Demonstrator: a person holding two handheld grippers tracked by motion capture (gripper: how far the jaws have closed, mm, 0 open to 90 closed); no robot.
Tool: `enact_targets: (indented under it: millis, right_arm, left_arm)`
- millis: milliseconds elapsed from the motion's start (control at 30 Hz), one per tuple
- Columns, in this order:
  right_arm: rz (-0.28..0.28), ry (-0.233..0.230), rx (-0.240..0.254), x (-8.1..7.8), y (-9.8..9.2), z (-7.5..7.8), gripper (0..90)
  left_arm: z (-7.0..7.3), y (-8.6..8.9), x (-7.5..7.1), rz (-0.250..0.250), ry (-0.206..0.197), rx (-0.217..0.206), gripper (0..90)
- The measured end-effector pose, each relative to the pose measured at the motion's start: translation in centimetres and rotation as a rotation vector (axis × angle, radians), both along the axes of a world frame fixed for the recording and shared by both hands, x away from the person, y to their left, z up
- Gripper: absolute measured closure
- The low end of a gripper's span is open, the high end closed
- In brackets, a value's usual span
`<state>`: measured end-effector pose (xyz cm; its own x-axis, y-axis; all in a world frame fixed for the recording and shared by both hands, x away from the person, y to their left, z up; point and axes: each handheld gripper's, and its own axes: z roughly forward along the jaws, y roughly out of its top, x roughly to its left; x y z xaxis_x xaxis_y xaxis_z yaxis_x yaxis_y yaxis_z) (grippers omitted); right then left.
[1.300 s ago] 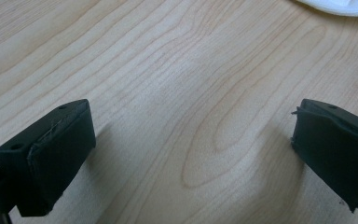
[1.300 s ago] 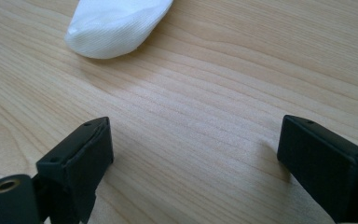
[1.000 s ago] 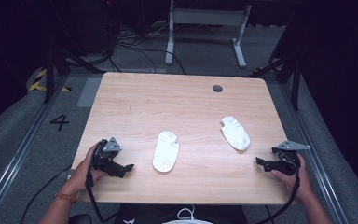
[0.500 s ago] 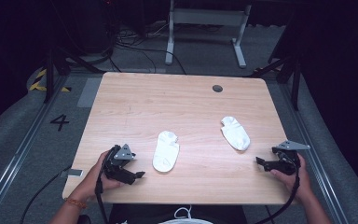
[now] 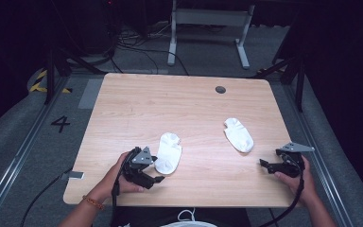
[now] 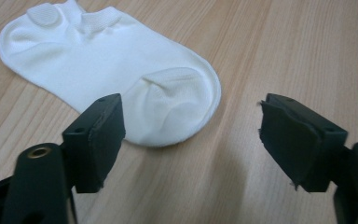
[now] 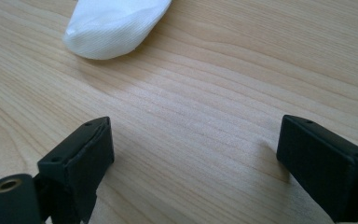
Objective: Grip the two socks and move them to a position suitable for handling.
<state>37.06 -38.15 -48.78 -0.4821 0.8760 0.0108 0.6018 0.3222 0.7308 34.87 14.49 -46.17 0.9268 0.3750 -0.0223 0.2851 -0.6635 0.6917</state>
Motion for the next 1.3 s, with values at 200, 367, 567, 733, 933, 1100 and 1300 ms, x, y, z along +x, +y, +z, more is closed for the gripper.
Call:
enact_targets:
  millis: [200, 367, 567, 733, 933, 1100, 1300]
  right_arm:
    - [0.0, 0.0, 0.0, 0.0, 0.0, 0.0, 11.2]
    - [0.043, -0.042, -0.031, -0.3, 0.3, 0.5, 42.1]
    - [0.22, -0.122, -0.057, -0.3, 3.8, 2.9, 62.7]
    - [0.307, -0.132, -0.083, 0.7, 6.5, 3.3, 66.7]
    - [0.346, -0.107, -0.098, 2.8, 9.4, 2.7, 61.8]
    - [0.335, -0.069, -0.106, 4.1, 10.1, 1.6, 60.9]
    - [0.293, -0.026, -0.072, 4.7, 9.5, 1.1, 62.9]
  left_arm:
    - [0.1, -1.1, 0.3, -0.071, 0.014, 0.014, 47.1]
    - [-0.2, -1.8, 0.5, -0.106, 0.036, 0.034, 64.4]
    - [-0.9, -2.7, 1.1, -0.123, 0.054, 0.035, 72.5]
    - [-1.0, -3.4, 1.6, -0.135, 0.063, 0.021, 74.2]
    - [-1.1, -4.0, 2.1, -0.129, 0.039, 0.029, 73.5]
    - [-1.2, -3.8, 2.3, -0.126, 0.048, 0.014, 72.7]
    - [-1.2, -4.0, 1.9, -0.136, 0.037, 0.017, 65.3]
